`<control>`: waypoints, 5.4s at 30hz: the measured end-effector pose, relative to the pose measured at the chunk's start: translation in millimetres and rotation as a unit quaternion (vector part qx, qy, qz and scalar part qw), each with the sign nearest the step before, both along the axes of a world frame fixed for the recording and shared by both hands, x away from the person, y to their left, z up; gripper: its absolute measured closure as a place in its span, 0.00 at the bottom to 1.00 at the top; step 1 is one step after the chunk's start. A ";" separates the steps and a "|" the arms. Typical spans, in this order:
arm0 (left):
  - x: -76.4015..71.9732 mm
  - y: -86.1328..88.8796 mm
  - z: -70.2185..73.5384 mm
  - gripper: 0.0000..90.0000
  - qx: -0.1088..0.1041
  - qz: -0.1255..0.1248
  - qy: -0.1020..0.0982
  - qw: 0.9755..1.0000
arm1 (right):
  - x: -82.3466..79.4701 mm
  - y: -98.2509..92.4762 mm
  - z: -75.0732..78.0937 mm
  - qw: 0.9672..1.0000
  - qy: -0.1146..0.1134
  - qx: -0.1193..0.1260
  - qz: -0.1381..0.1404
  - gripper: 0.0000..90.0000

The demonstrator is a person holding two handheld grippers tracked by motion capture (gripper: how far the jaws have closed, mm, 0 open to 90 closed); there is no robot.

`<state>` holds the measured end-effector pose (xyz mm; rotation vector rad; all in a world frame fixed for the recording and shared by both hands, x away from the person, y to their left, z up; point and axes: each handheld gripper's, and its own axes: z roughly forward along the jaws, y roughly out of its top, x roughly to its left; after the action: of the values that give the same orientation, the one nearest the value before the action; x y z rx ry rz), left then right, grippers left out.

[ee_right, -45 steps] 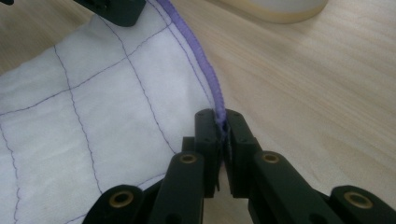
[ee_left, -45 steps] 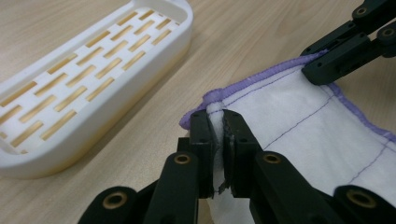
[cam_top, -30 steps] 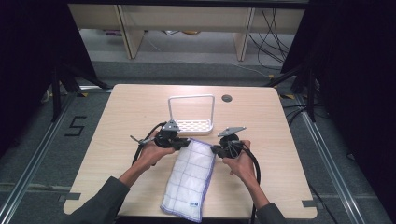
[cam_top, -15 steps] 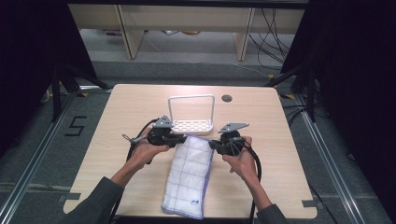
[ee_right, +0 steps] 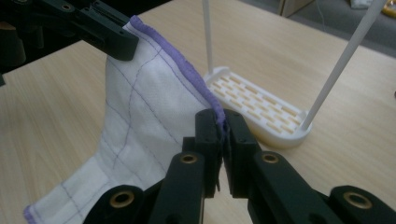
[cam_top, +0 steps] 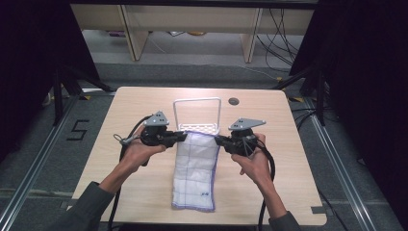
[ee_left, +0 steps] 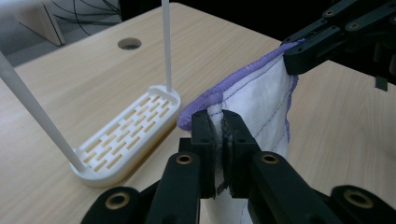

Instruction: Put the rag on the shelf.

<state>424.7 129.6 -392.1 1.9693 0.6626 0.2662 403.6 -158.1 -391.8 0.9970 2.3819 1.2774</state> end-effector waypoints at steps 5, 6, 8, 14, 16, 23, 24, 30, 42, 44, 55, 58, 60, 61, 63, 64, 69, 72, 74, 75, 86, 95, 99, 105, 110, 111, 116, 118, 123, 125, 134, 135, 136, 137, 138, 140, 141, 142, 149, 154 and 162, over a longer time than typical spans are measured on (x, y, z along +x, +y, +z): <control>-5.2 1.7 22.6 0.94 -0.014 0.000 -0.017 1.000 | -2.1 0.7 25.9 1.000 -0.022 0.014 -0.001 0.96; -7.4 1.8 28.4 0.94 -0.016 0.001 -0.025 1.000 | -1.7 0.2 30.4 1.000 -0.030 0.009 -0.001 0.96; -11.4 2.7 39.0 0.94 -0.021 0.001 -0.034 0.999 | -1.3 0.9 43.2 0.999 -0.040 0.012 0.004 0.96; -13.6 5.4 61.7 0.94 -0.027 0.008 -0.054 0.998 | 2.9 3.1 73.2 0.998 -0.066 0.024 0.000 0.96; -11.2 5.7 67.2 0.94 -0.026 0.011 -0.056 0.998 | 6.0 5.0 80.5 0.997 -0.070 0.023 -0.001 0.96; 6.2 7.9 80.6 0.94 -0.028 0.026 -0.049 0.998 | 20.4 8.4 97.5 0.997 -0.071 0.028 -0.005 0.96; 7.9 7.8 81.8 0.94 -0.028 0.029 -0.048 0.998 | 22.3 9.3 99.0 0.997 -0.069 0.029 -0.004 0.96; 22.2 7.6 89.6 0.94 -0.027 0.031 -0.030 0.999 | 35.7 10.6 105.8 0.997 -0.071 0.031 -0.012 0.96; 48.1 5.2 110.1 0.94 -0.023 0.048 -0.027 0.998 | 58.7 15.3 129.9 0.998 -0.053 0.026 -0.026 0.96; 51.2 6.0 113.4 0.94 -0.024 0.052 -0.028 0.998 | 62.2 16.0 134.1 0.998 -0.059 0.026 -0.025 0.96; 65.9 7.1 132.1 0.94 -0.034 0.073 -0.032 0.996 | 78.1 20.7 151.3 0.996 -0.072 0.040 -0.039 0.96; 69.7 6.8 137.3 0.94 -0.045 0.079 -0.033 0.995 | 83.7 20.5 154.3 0.995 -0.077 0.042 -0.038 0.96; 72.8 7.1 141.2 0.94 -0.049 0.083 -0.033 0.995 | 86.4 21.2 157.0 0.995 -0.073 0.048 -0.049 0.96; 73.7 7.4 143.2 0.94 -0.046 0.085 -0.032 0.995 | 88.5 21.3 158.6 0.995 -0.073 0.048 -0.051 0.96; 76.9 7.3 147.6 0.94 -0.050 0.089 -0.029 0.994 | 92.6 22.4 162.3 0.995 -0.073 0.051 -0.052 0.96; 79.1 7.4 150.4 0.94 -0.052 0.092 -0.027 0.994 | 93.5 23.1 164.0 0.994 -0.071 0.053 -0.058 0.96; 92.2 7.1 154.1 0.94 -0.079 0.112 -0.019 0.990 | 102.1 30.1 177.2 0.994 -0.078 0.039 -0.070 0.96; 101.0 4.3 149.8 0.94 -0.085 0.123 -0.011 0.989 | 111.8 33.7 177.6 0.993 -0.078 0.028 -0.079 0.95; 108.8 3.4 144.7 0.93 -0.092 0.137 -0.007 0.986 | 116.0 35.2 175.4 0.994 -0.072 0.028 -0.081 0.95; 111.5 3.6 143.4 0.93 -0.093 0.145 -0.004 0.985 | 121.5 35.7 172.3 0.994 -0.068 0.026 -0.083 0.95; 145.1 -1.5 115.5 0.92 -0.095 0.168 0.017 0.981 | 151.0 35.9 146.3 0.994 -0.033 0.030 -0.103 0.95; 165.3 -5.4 84.7 0.92 -0.071 0.171 0.050 0.981 | 177.6 34.5 110.4 0.993 0.000 0.021 -0.120 0.95; 170.5 -3.3 68.0 0.92 -0.059 0.173 0.063 0.981 | 185.6 34.0 91.1 0.991 0.023 0.020 -0.128 0.95; 173.3 -4.3 47.1 0.93 -0.035 0.177 0.077 0.981 | 194.7 37.2 68.3 0.991 0.037 -0.004 -0.129 0.95; 174.8 -3.1 32.3 0.93 -0.034 0.178 0.096 0.979 | 198.7 37.7 55.9 0.991 0.047 -0.015 -0.122 0.94; 174.5 -3.0 30.9 0.93 -0.031 0.176 0.098 0.979 | 198.0 37.8 53.4 0.989 0.063 -0.008 -0.132 0.94; 174.0 -5.4 25.2 0.92 -0.015 0.172 0.101 0.980 | 199.9 33.2 42.3 0.990 0.072 -0.009 -0.125 0.93; 173.9 -5.5 23.8 0.92 -0.013 0.172 0.105 0.979 | 199.2 32.1 38.9 0.988 0.082 -0.012 -0.129 0.93; 174.2 -6.5 19.6 0.90 -0.004 0.174 0.112 0.978 | 199.9 31.9 33.3 0.986 0.094 -0.019 -0.134 0.88; 174.5 -5.9 17.5 0.85 -0.001 0.176 0.116 0.978 | 199.8 31.3 33.1 0.986 0.093 -0.017 -0.138 0.85; 171.7 11.2 23.3 0.75 -0.017 0.186 0.117 0.975 | 201.3 22.1 34.1 0.984 0.085 -0.005 -0.156 0.74; 171.0 13.1 25.2 0.75 -0.018 0.185 0.116 0.976 | 201.9 20.0 35.0 0.985 0.077 -0.008 -0.154 0.73; 169.9 14.6 26.9 0.75 -0.021 0.188 0.113 0.975 | 201.4 18.5 36.6 0.985 0.074 -0.008 -0.156 0.73; 169.0 16.5 28.9 0.74 -0.020 0.187 0.111 0.976 | 200.8 16.9 37.9 0.984 0.076 0.000 -0.158 0.73; 168.1 18.1 30.3 0.74 -0.022 0.188 0.110 0.976 | 199.6 15.5 39.9 0.984 0.080 0.003 -0.161 0.73; 166.0 21.8 33.1 0.74 -0.025 0.187 0.110 0.976 | 198.7 11.3 42.9 0.985 0.067 0.000 -0.157 0.73; 164.7 23.4 34.6 0.74 -0.023 0.187 0.107 0.976 | 197.4 9.9 44.2 0.985 0.070 0.005 -0.160 0.73; 163.3 24.9 36.3 0.74 -0.020 0.188 0.104 0.976 | 196.2 8.5 45.6 0.984 0.067 0.007 -0.163 0.72; 152.6 36.5 46.2 0.73 -0.033 0.179 0.095 0.979 | 186.4 -3.4 55.9 0.985 0.056 0.015 -0.164 0.72; 143.5 45.9 43.0 0.71 -0.044 0.175 0.099 0.979 | 175.8 -10.9 59.6 0.985 0.055 0.018 -0.159 0.72; 125.4 60.1 43.4 0.53 -0.040 0.169 0.104 0.979 | 156.1 -18.0 66.9 0.988 0.044 0.023 -0.147 0.71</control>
<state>550.1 189.7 -348.8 1.8146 1.1303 0.2366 559.7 -176.2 -324.8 1.3857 2.1712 1.2034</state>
